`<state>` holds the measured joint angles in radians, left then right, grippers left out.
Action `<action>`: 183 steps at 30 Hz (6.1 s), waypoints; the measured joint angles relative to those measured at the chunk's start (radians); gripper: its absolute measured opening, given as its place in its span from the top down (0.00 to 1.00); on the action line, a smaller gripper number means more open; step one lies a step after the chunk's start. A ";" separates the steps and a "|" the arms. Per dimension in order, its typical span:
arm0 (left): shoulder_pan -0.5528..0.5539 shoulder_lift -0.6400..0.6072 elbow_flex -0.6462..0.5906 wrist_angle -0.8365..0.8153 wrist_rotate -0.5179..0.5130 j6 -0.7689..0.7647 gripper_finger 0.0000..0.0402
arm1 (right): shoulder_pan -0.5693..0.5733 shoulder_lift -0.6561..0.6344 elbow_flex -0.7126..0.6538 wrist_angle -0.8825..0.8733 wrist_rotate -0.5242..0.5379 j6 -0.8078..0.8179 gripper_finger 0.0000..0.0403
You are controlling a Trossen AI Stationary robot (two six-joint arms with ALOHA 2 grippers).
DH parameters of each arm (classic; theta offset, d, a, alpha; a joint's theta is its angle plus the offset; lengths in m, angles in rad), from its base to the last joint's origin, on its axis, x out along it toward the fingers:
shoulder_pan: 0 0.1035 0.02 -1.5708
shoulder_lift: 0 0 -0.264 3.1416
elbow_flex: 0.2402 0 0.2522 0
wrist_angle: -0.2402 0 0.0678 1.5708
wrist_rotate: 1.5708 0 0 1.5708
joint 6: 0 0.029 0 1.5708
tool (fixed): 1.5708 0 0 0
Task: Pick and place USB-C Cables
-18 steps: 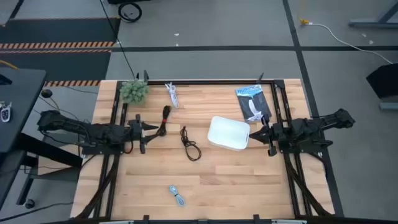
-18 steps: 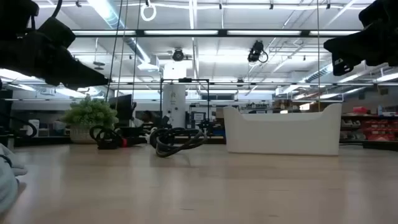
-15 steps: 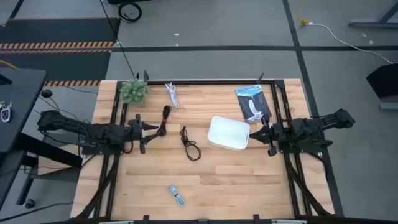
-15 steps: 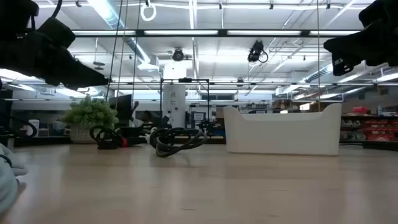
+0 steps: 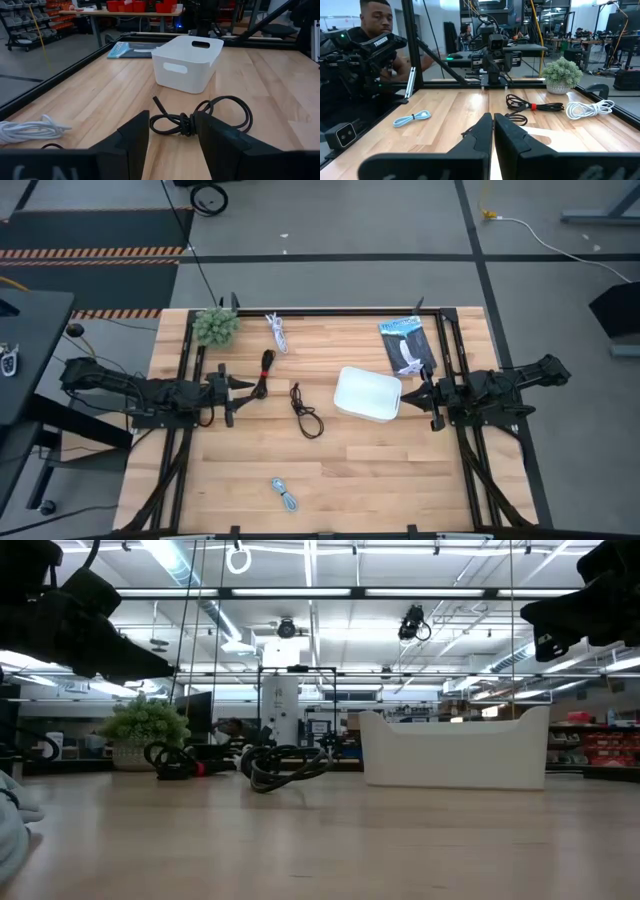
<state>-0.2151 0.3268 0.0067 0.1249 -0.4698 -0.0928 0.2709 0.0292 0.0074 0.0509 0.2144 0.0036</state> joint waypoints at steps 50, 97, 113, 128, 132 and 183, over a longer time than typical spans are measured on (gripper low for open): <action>0.000 0.000 0.000 0.000 0.000 0.000 0.57 | 0.000 0.000 0.000 0.000 0.000 0.000 0.94; 0.000 0.000 0.000 0.000 0.000 0.000 0.57 | 0.000 0.002 0.000 0.405 0.003 0.071 0.94; 0.000 0.000 0.000 0.000 0.000 0.000 0.57 | -0.012 0.064 0.061 0.401 0.184 0.036 0.94; 0.000 0.000 0.000 0.000 0.000 0.000 0.57 | -0.155 0.588 0.336 0.291 0.143 0.130 0.94; 0.000 0.000 0.000 0.000 0.000 0.000 0.57 | -0.157 0.748 0.399 0.299 0.128 0.144 0.94; 0.000 0.000 0.000 -0.002 0.000 0.000 0.57 | -0.012 1.871 1.205 -0.119 0.164 -0.136 0.40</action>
<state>-0.2150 0.3267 0.0069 0.1226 -0.4702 -0.0927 0.2591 1.9001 1.2125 -0.0682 0.3782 -0.1328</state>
